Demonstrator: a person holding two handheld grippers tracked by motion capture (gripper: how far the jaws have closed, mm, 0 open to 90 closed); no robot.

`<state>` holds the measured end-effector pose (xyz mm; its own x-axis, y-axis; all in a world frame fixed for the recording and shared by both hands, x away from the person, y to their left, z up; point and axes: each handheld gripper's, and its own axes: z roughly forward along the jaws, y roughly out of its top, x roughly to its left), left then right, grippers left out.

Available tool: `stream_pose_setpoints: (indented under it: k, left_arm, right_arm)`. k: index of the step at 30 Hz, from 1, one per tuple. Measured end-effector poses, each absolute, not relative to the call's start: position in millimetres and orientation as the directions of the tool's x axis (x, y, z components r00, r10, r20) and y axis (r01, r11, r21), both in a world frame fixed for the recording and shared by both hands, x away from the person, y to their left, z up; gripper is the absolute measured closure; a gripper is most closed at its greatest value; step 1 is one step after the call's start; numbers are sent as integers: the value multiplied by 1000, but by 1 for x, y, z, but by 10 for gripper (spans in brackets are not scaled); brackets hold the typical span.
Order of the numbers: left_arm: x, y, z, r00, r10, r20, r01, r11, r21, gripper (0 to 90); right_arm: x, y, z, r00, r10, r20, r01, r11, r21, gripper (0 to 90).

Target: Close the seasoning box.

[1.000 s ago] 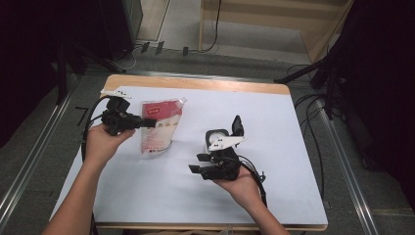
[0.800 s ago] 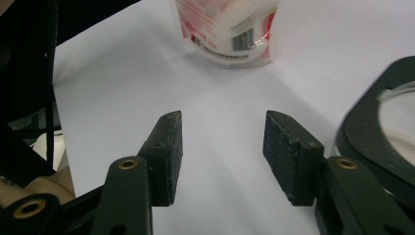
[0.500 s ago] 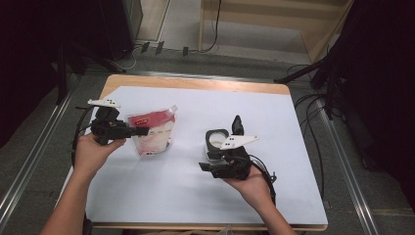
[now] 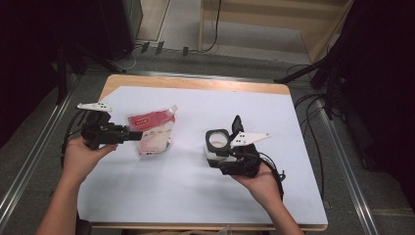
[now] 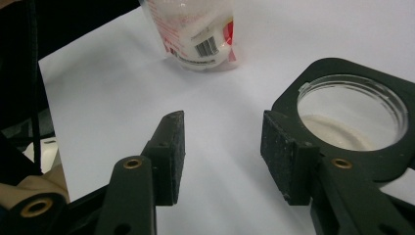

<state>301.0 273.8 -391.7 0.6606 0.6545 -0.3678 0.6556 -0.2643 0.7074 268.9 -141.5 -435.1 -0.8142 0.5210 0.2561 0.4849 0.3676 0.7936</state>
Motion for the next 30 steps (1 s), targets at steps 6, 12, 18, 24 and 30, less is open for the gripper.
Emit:
stream_pose_setpoints:
  k: [6,12,18,24,30]
  left_arm:
    - [293,285,-391,650,675,-349,660,-273,700,593]
    - [289,296,-390,655,669,-353,655,-269,706,566]
    - [289,303,-396,632,685,-362,677,-260,689,556]
    - [289,312,-398,630,691,-354,666,-248,703,526]
    - [292,311,-403,635,697,-333,663,-271,698,524]
  right_arm:
    - [269,-155,-431,-805,536,253,493,370,787,582]
    - [272,-170,-431,-794,550,258,510,373,775,655]
    - [275,-180,-432,-789,558,258,524,390,757,770]
    - [281,-195,-433,-764,581,280,556,375,742,900]
    - [291,-206,-436,-739,612,282,577,359,733,900]
